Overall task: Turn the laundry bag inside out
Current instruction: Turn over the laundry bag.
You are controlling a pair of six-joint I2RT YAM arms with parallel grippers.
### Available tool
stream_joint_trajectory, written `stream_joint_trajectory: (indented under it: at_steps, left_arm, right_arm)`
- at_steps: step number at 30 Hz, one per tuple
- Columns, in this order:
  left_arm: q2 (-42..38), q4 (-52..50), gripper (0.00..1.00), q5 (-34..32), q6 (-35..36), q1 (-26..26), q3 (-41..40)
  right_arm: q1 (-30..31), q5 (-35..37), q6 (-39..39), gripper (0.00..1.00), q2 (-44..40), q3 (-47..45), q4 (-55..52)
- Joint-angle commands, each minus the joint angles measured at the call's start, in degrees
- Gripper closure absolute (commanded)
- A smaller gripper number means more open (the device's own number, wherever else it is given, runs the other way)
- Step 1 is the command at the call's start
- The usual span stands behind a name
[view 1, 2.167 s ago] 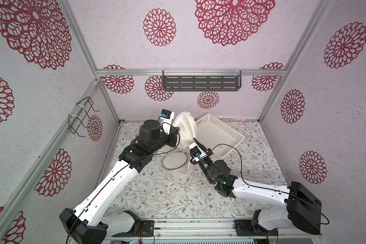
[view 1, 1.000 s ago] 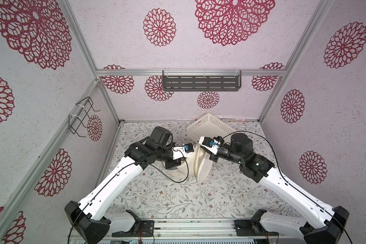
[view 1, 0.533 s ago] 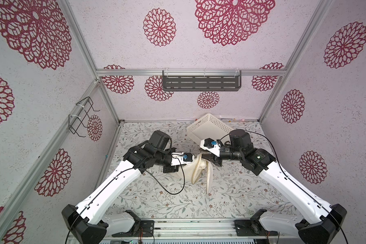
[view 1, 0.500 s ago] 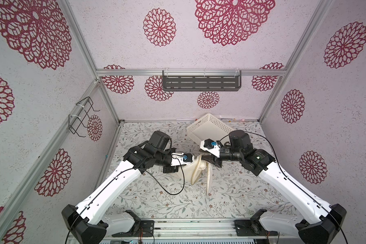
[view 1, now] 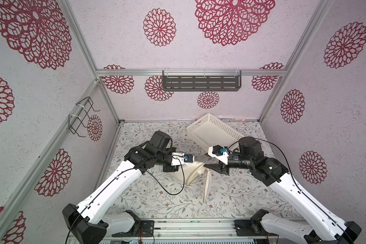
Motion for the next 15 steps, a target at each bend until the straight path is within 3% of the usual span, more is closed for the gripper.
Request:
stream_joint_trajectory:
  at_steps: [1,9,15]
  left_arm:
    - [1.0,2.2,1.00,-1.6,-2.6,-0.4,0.9]
    - [1.9,3.0,1.00,-3.4,-6.0,-0.4,2.0]
    - [1.2,8.1,1.00,-7.5,-11.9,-0.3,2.4]
  right_arm:
    - [0.3,0.1,1.3,0.44,-2.2,-0.9,0.0]
    - [3.7,4.1,3.9,0.31,-4.3,-5.2,4.9]
    - [14.3,27.9,6.2,0.29,-11.3,-15.4,18.7]
